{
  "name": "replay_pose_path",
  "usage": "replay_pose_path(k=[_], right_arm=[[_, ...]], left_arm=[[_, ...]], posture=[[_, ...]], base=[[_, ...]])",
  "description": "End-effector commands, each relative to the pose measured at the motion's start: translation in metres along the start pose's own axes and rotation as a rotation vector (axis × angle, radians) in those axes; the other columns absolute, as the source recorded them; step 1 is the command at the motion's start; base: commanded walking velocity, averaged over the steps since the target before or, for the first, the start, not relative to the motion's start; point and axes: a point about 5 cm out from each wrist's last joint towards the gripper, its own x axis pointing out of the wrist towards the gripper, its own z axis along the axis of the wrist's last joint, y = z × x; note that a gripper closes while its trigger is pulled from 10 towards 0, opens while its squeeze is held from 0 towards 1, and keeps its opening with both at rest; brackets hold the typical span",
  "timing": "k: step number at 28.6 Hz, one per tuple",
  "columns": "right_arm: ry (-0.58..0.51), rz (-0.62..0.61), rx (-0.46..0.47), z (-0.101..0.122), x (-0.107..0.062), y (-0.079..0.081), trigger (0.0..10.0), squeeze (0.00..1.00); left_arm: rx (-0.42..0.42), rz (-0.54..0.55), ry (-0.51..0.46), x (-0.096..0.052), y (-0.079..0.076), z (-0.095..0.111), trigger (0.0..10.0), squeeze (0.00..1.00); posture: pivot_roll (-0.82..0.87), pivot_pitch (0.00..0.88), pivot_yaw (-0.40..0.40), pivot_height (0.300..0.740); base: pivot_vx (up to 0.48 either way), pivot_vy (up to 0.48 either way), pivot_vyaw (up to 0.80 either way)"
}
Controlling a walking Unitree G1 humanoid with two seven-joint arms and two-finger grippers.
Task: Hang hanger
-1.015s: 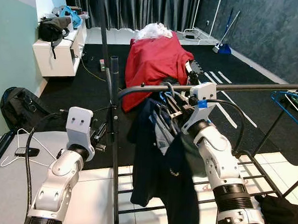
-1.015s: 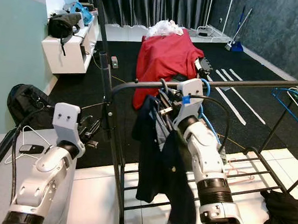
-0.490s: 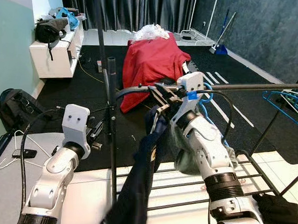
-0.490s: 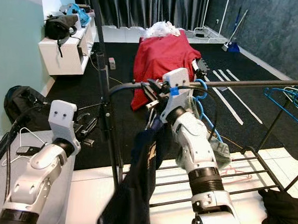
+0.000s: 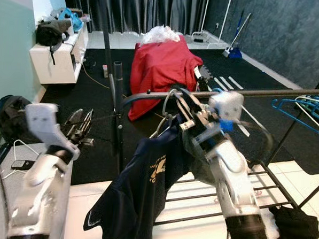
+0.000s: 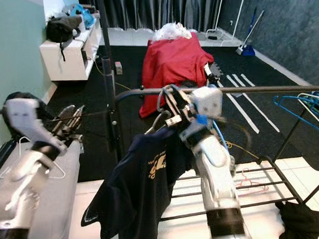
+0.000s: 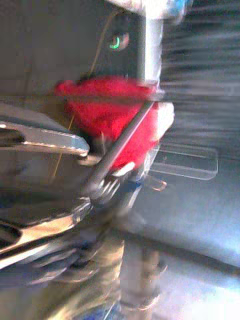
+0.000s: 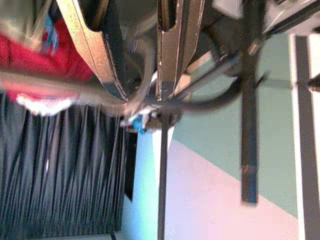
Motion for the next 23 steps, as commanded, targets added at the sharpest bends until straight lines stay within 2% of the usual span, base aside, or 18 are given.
replay_pose_path(k=[1, 4, 5, 9, 10, 12, 13, 14, 15, 16, 17, 19, 20, 23], right_arm=[[-0.007, 0.023, 0.042, 0.002, -0.002, 0.009, 10.0, 0.00], [0.007, 0.021, 0.070, -0.001, -0.005, 0.012, 10.0, 0.00], [0.021, 0.020, 0.110, -0.006, -0.008, 0.015, 10.0, 0.00], [0.026, 0.032, 0.145, -0.009, -0.010, 0.019, 10.0, 0.00], [0.019, 0.046, 0.164, -0.010, -0.009, 0.021, 10.0, 0.00], [0.019, 0.046, 0.164, -0.010, -0.009, 0.021, 10.0, 0.00], [0.003, 0.047, 0.187, -0.010, -0.006, 0.022, 10.0, 0.00], [0.003, 0.047, 0.187, -0.010, -0.006, 0.022, 10.0, 0.00], [-0.017, 0.043, 0.202, -0.008, -0.001, 0.022, 10.0, 0.00], [-0.017, 0.043, 0.202, -0.008, -0.001, 0.022, 10.0, 0.00], [-0.026, 0.037, 0.222, -0.007, 0.004, 0.023, 10.0, 0.00], [-0.009, 0.028, 0.263, -0.008, 0.005, 0.026, 10.0, 0.00], [0.001, 0.027, 0.273, -0.008, 0.003, 0.027, 10.0, 0.00], [0.008, 0.026, 0.278, -0.009, 0.001, 0.028, 10.0, 0.00]], left_arm=[[0.021, -0.104, 0.041, -0.007, -0.006, 0.001, 10.0, 0.00], [0.062, -0.121, 0.075, -0.012, -0.005, -0.002, 10.0, 0.00], [0.108, -0.094, 0.084, -0.016, -0.002, -0.005, 10.0, 0.00], [0.106, -0.075, 0.085, -0.021, -0.002, -0.005, 10.0, 0.00], [0.073, -0.046, 0.049, -0.023, -0.005, -0.002, 10.0, 0.00], [0.073, -0.046, 0.049, -0.023, -0.005, -0.002, 10.0, 0.00], [0.021, 0.018, -0.010, -0.021, -0.009, 0.002, 10.0, 0.00], [0.021, 0.018, -0.010, -0.021, -0.009, 0.002, 10.0, 0.00], [-0.044, 0.056, -0.046, -0.017, -0.015, 0.002, 10.0, 0.00], [-0.044, 0.056, -0.046, -0.017, -0.015, 0.002, 10.0, 0.00], [-0.097, 0.041, -0.059, -0.014, -0.025, 0.001, 10.0, 0.00], [-0.196, -0.105, -0.045, -0.014, -0.050, 0.003, 10.0, 0.00], [-0.220, -0.162, -0.038, -0.015, -0.057, 0.004, 10.0, 0.00], [-0.243, -0.201, -0.039, -0.016, -0.061, 0.006, 10.0, 0.00]], posture=[[-0.02, 0.038, -0.045, 0.740], [-0.01, 0.038, -0.056, 0.740], [0.01, 0.036, -0.072, 0.740], [0.03, 0.034, -0.097, 0.740], [0.05, 0.033, -0.107, 0.740], [0.05, 0.033, -0.107, 0.740], [0.05, 0.028, -0.114, 0.740], [0.05, 0.028, -0.114, 0.740], [0.05, 0.029, -0.114, 0.740], [0.05, 0.029, -0.114, 0.740], [0.04, 0.034, -0.110, 0.740], [0.05, 0.042, -0.111, 0.740], [0.05, 0.042, -0.111, 0.740], [0.05, 0.046, -0.110, 0.740]], base=[[0.000, 0.000, 0.00], [0.000, 0.000, 0.00], [0.000, 0.000, 0.00], [0.000, 0.000, 0.00], [0.000, 0.000, 0.00], [0.000, 0.000, 0.00], [0.000, 0.000, 0.00], [0.000, 0.000, 0.00], [0.000, 0.000, 0.00], [0.000, 0.000, 0.00], [0.000, 0.000, 0.00], [0.000, 0.000, 0.00], [0.000, 0.000, 0.00], [0.000, 0.000, 0.00]])
